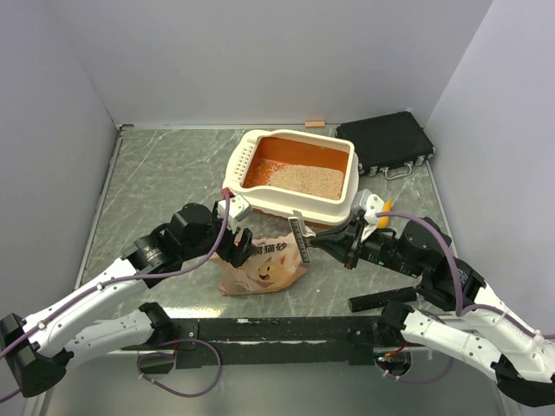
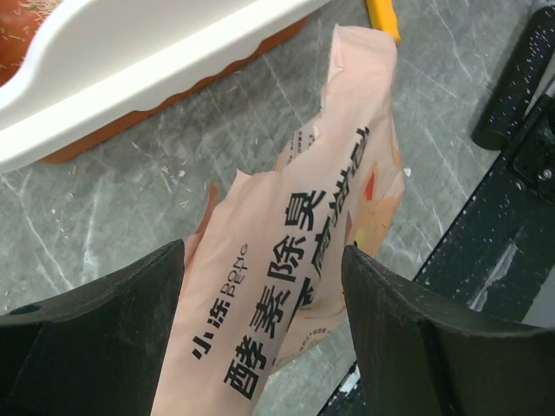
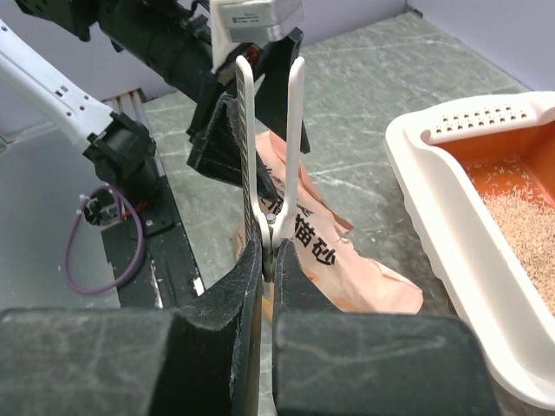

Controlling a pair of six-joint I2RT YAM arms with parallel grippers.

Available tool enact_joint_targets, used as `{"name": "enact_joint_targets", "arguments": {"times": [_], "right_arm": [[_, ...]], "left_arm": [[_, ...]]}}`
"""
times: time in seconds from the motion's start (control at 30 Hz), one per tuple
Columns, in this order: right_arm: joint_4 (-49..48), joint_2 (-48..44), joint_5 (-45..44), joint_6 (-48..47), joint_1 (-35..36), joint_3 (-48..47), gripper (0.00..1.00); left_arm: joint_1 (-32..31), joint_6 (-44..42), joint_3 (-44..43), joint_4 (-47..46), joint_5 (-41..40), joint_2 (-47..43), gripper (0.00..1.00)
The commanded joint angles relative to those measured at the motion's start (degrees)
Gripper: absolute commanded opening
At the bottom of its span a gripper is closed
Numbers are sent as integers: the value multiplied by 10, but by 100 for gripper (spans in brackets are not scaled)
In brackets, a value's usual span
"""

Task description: Fill the litter box with clean litter

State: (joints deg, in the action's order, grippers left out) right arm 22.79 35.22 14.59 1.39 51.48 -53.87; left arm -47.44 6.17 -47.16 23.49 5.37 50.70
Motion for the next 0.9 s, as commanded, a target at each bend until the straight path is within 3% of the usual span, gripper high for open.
{"name": "enact_joint_targets", "arguments": {"times": [0.0,0.2,0.67,0.7,0.77,0.8,0.87], "right_arm": [[-13,10,-2,-9,-4,7,0],[-16,34,21,-10,-15,6,0],[-65,91,168,-16,-132,5,0],[-64,99,172,-16,-133,3,0],[-60,125,185,-20,-133,-4,0],[-62,133,193,-24,-133,-5,0],[-70,149,212,-39,-134,-5,0]], "left_arm": [[-1,-10,2,11,22,-17,76],[-2,-18,0,39,2,-19,74],[-2,-34,-2,75,9,-21,61],[-2,-34,-3,75,18,-18,58],[-2,-34,-13,82,28,-9,41],[-2,-34,-19,85,31,-6,26],[-2,-37,-25,97,24,6,14]]}}
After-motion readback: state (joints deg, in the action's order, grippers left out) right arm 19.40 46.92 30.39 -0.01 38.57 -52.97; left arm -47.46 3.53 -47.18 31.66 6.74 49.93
